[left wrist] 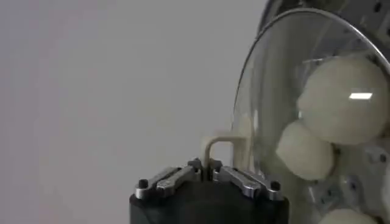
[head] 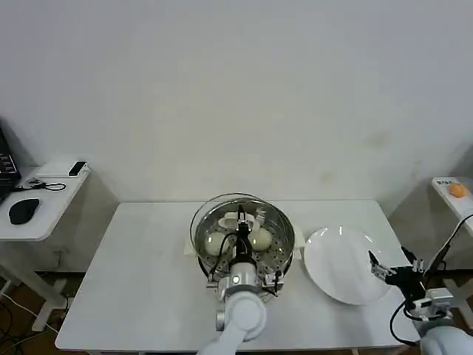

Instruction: Take steamed baozi put them in steamer then cover it.

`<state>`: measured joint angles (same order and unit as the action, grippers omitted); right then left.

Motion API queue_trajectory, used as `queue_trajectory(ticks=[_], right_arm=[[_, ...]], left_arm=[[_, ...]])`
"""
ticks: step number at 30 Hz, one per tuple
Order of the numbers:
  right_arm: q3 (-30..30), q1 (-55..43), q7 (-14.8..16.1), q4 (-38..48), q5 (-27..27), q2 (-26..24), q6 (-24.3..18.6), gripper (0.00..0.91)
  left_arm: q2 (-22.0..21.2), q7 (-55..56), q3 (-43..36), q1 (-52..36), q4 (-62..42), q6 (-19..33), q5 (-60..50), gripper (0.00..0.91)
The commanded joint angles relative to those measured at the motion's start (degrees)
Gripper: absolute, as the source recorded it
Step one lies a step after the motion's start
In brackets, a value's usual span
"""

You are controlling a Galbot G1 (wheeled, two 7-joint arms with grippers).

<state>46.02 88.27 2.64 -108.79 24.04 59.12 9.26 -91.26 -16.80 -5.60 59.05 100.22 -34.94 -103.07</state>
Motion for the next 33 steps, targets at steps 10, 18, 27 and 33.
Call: queue_trajectory(ticks=[10, 18, 27, 33], right_arm=[[-1.38, -1.54, 0.28, 1.11, -1.63, 0.25, 0.33, 0.907], [-1.29, -1.37, 0.41, 1.12, -1.98, 0.52, 0.06, 0.907], [-1.31, -1.18, 0.60, 1.42, -2.25, 0.53, -0.31, 0.907], [-1.35, -1.24, 0.71, 1.52, -2.57, 0.74, -0.52, 0.907]], left_arm=[[-0.43, -5.45, -0.68, 0.64, 3.58, -0.27, 1.13, 0.000], [-0.47, -5.34, -0.56, 0.15, 2.98, -0.26, 1.95, 0.000], [-0.54, -5.38, -0.65, -0.02, 2.79, -0.25, 2.83, 0.000], [-0.57, -5.35, -0.96, -0.26, 2.84, -0.24, 3.22, 0.000]])
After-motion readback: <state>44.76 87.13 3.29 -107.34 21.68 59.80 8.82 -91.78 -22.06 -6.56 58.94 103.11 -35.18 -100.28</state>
